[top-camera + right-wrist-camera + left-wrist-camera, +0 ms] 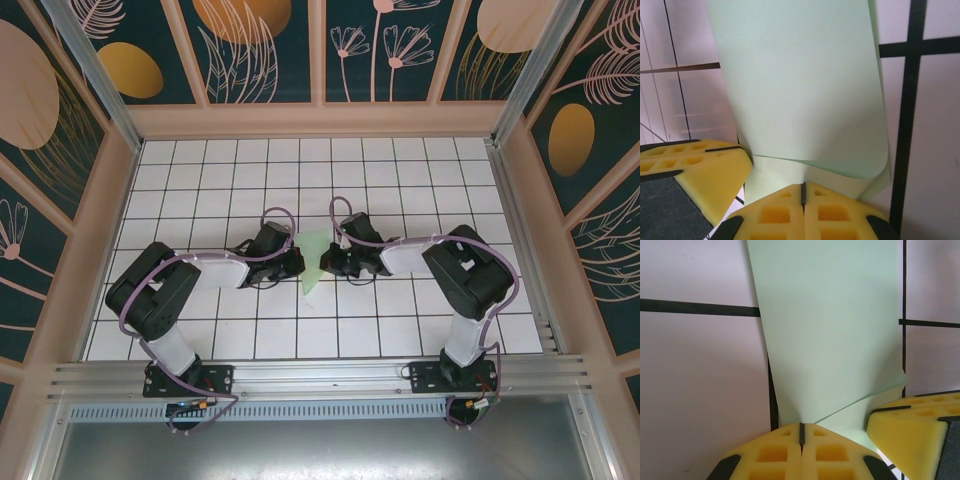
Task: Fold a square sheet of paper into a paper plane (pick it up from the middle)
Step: Third fold the triangle at the center of the table.
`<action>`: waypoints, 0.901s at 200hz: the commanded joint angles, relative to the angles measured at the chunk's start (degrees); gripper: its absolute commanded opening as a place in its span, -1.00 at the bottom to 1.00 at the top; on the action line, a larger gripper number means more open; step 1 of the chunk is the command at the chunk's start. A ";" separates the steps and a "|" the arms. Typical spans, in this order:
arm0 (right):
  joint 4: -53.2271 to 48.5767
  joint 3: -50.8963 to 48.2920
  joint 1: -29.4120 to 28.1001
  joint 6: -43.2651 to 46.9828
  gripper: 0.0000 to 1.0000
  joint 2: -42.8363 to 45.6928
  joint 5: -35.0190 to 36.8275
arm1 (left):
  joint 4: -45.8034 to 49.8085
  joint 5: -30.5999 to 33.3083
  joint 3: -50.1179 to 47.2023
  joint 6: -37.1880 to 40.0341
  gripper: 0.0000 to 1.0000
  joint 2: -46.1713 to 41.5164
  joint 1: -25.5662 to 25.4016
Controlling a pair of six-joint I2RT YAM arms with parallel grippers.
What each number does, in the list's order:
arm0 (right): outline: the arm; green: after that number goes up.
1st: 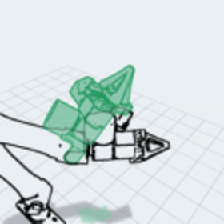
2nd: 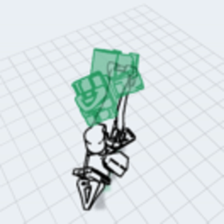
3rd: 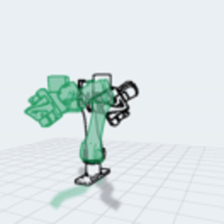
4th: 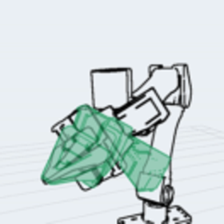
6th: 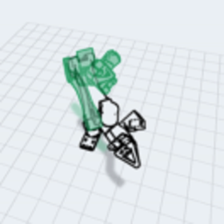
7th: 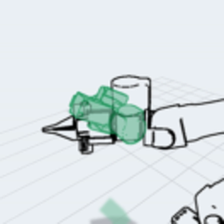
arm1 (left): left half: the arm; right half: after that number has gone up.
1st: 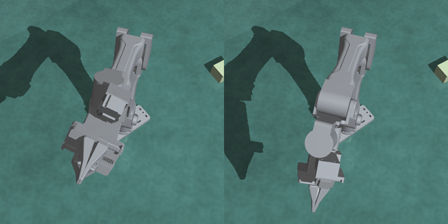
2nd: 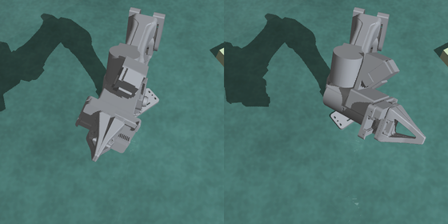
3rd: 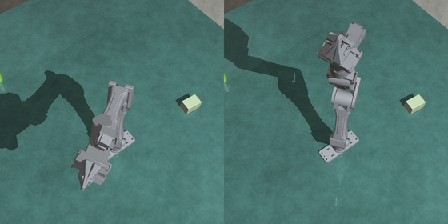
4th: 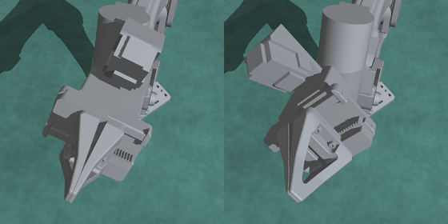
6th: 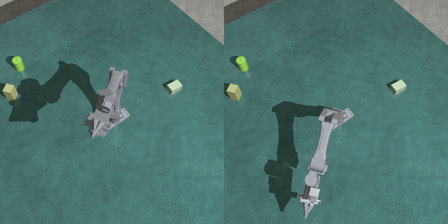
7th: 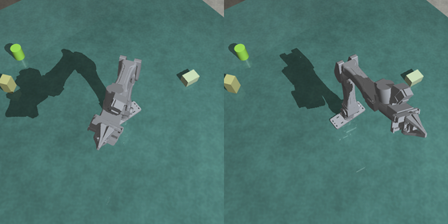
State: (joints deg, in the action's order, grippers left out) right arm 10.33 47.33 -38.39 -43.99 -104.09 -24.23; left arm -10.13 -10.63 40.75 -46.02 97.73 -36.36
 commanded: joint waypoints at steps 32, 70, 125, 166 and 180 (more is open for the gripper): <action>-3.05 -3.32 4.21 -0.28 -1.00 2.18 3.48 | 9.16 5.36 -1.81 1.79 -1.00 5.10 0.12; -5.44 -2.15 6.62 1.43 -1.00 6.99 6.53 | 9.25 5.53 -1.36 2.75 -1.00 4.66 0.13; -3.66 0.43 1.19 3.03 -1.00 6.13 3.13 | 9.80 5.63 0.20 4.39 -1.00 4.12 0.13; -3.30 4.42 -0.19 3.74 -1.00 0.15 -0.73 | 9.88 5.10 0.34 5.04 -1.00 4.39 0.13; -4.46 5.39 0.07 3.94 -1.00 -1.16 0.28 | 10.02 5.09 0.21 5.01 -1.00 4.48 0.13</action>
State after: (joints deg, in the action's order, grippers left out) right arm 7.03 50.26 -38.46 -41.78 -102.61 -23.11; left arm -8.25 -10.46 42.39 -42.65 98.39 -36.47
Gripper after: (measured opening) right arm 0.058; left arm 0.064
